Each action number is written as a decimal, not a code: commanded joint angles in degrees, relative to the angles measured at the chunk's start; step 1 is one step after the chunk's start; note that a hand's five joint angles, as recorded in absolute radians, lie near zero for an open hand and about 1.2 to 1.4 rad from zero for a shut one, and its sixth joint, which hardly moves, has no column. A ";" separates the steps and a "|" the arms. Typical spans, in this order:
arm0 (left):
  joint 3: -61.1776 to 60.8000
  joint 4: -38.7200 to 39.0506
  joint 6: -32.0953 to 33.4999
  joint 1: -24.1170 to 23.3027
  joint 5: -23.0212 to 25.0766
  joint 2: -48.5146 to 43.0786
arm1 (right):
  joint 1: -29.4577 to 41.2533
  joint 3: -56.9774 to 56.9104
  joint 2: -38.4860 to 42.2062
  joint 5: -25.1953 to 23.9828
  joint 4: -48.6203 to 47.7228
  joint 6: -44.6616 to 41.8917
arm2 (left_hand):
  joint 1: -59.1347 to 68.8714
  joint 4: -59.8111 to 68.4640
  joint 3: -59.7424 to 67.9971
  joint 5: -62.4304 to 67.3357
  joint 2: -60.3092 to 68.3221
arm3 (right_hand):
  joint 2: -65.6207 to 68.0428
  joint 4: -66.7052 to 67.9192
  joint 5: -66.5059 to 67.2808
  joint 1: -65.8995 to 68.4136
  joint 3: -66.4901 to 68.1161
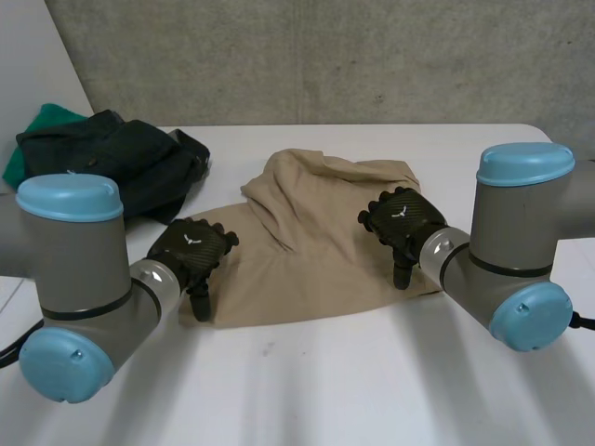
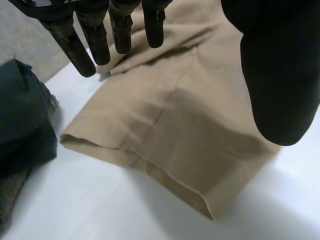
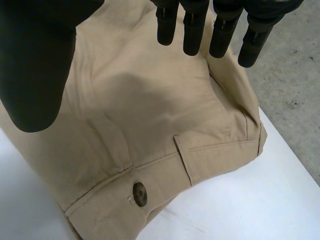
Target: Fold the laundry.
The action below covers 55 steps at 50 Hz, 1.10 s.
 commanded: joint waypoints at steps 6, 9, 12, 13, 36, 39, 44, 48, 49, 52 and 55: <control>-1.60 -12.19 -0.01 1.48 3.69 7.49 | -3.21 3.69 -7.83 -1.00 8.93 1.50 | 37.44 37.31 36.98 36.20 37.09 | 28.05 27.73 29.68 27.71 28.28; -2.74 -19.22 -0.18 3.41 7.55 8.11 | -4.61 6.23 -10.64 -1.52 13.59 0.97 | 42.68 42.55 42.22 41.44 42.33 | 38.98 38.66 40.62 38.64 39.22; -3.97 -24.24 -0.18 5.43 12.38 8.02 | -6.46 10.01 -12.85 -3.28 15.71 0.10 | 44.71 44.58 44.24 43.47 44.36 | 44.39 44.07 46.02 44.05 44.63; -4.24 -24.86 -0.09 5.87 13.61 8.02 | -6.90 10.89 -13.20 -3.81 15.80 -0.34 | 44.71 44.58 44.24 43.47 44.36 | 44.72 44.40 46.36 44.39 44.96; 8.67 -19.24 0.35 3.24 7.39 -9.20 | -9.28 15.30 -5.03 -9.26 -0.98 1.06 | 26.05 25.91 25.58 24.80 25.69 | 27.94 27.61 29.57 27.60 28.17; 11.84 -18.36 0.00 2.45 5.02 -10.52 | -8.57 14.16 -4.06 -9.08 -3.62 2.29 | 24.70 24.57 24.23 23.46 24.35 | 16.65 16.33 18.29 16.32 16.89; 16.32 -16.34 -0.97 1.66 1.76 -11.93 | -7.34 11.78 -1.52 -8.56 -6.52 3.17 | 16.96 16.83 16.49 15.72 16.61 | 16.13 15.81 17.77 15.79 16.37; 20.19 -15.81 -1.24 1.22 0.62 -13.59 | -6.46 9.59 0.59 -7.86 -7.58 3.52 | 14.94 14.81 14.48 13.70 14.59 | 16.30 15.98 17.94 15.96 16.54; 21.76 -15.90 -1.06 1.04 0.18 -14.29 | -6.20 8.45 1.47 -7.42 -8.10 3.87 | 13.94 13.80 13.47 12.69 13.58 | 16.30 15.98 17.94 15.96 16.54; 24.32 -16.07 -1.06 0.78 -0.09 -15.61 | -5.94 6.60 3.14 -6.71 -8.72 3.96 | 13.76 13.63 13.29 12.52 13.41 | 16.63 16.31 18.27 16.30 16.87; 27.48 -16.51 -1.15 0.69 -0.61 -17.72 | -5.50 4.31 5.16 -5.57 -9.25 4.05 | 13.42 13.29 12.95 12.18 13.07 | 18.48 18.16 20.12 18.14 18.72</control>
